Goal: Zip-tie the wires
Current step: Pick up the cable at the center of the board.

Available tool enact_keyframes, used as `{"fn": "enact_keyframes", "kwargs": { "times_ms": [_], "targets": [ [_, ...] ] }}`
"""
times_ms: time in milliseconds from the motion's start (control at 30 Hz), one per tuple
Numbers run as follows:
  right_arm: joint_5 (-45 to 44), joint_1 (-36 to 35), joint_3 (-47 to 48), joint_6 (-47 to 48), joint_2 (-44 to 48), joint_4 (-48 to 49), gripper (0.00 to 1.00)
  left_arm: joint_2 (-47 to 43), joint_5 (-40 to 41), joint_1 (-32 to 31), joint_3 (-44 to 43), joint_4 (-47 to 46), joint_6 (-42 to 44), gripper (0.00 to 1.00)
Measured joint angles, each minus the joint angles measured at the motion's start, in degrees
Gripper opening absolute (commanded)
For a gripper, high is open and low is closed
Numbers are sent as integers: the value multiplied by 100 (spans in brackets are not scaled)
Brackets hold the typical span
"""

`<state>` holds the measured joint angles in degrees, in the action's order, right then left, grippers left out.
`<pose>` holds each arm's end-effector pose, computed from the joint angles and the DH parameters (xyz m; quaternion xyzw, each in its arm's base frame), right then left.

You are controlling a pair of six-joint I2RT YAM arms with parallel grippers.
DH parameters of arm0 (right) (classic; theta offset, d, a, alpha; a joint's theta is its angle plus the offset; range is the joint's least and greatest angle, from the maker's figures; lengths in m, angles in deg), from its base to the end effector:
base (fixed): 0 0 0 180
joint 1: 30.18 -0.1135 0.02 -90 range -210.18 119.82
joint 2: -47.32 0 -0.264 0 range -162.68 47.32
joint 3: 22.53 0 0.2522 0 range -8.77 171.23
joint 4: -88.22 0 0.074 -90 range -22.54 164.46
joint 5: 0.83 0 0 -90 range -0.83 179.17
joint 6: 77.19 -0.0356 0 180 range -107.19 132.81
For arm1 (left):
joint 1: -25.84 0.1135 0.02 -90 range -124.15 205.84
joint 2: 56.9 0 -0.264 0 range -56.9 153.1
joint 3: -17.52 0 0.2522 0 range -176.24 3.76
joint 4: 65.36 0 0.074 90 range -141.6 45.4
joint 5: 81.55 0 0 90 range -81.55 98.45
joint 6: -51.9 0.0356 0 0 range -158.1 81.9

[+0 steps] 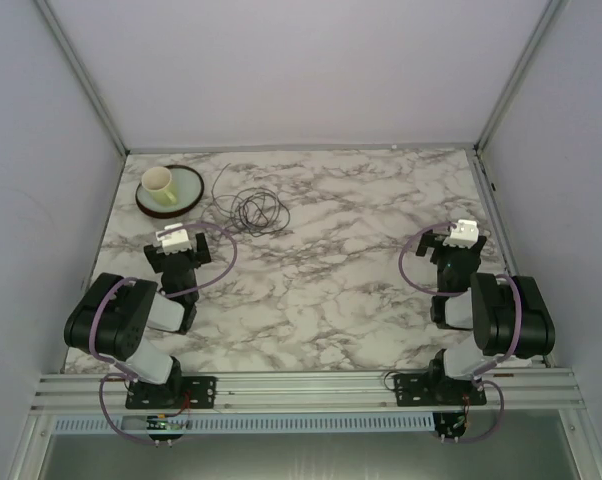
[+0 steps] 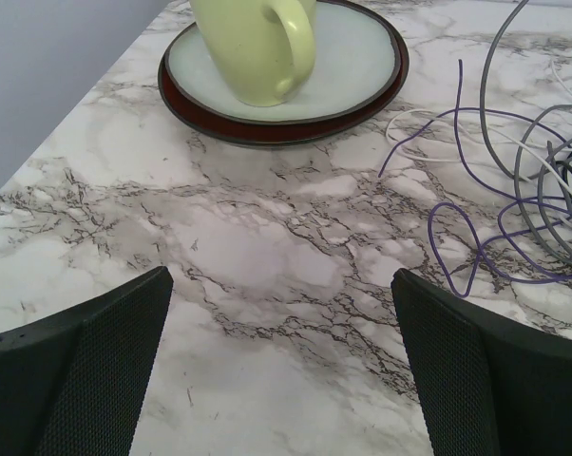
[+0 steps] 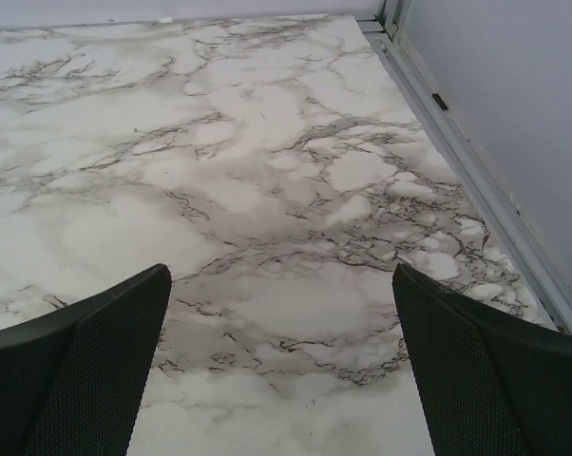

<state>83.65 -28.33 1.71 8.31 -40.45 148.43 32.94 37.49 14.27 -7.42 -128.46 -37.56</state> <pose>0.2312 -0.0109 0.1452 0.0732 0.7235 -0.0192 0.6862 0.2301 -0.0295 0.1458 -0.1002 0.7097 0.1145 0.6879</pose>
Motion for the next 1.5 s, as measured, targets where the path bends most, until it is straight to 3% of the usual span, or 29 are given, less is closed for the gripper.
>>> {"fn": "enact_keyframes", "kwargs": {
  "times_ms": [400, 567, 700, 833, 967, 1200, 1500],
  "targets": [
    [2, -7, 0, 4, 79, -109, 99, 0, 0, 0, 0, 0, -2, 100],
    [-31, -74, 330, 0, 1156, -1552, 99, -133, 13, 0, 0, 175, -4, 100],
    [-42, -201, 1097, -157, 1956, -3115, 99, -1193, 153, 0, -361, 1657, -221, 100],
    [-2, -310, 1556, -540, 2334, -4450, 99, -2039, -4, 0, -1886, 3923, -796, 100],
    [271, -415, 1725, -1075, 2371, -5488, 99, -2306, -719, 0, -2931, 5226, -1462, 100],
    [896, -791, 1993, -1803, 2068, -6417, 99, -1056, -1864, -7, -3877, 6710, -2243, 100],
    [1086, -1108, 2138, -2138, 1886, -6645, 99, 745, -1735, -11, -5525, 7464, -2251, 92]
  ]
}}
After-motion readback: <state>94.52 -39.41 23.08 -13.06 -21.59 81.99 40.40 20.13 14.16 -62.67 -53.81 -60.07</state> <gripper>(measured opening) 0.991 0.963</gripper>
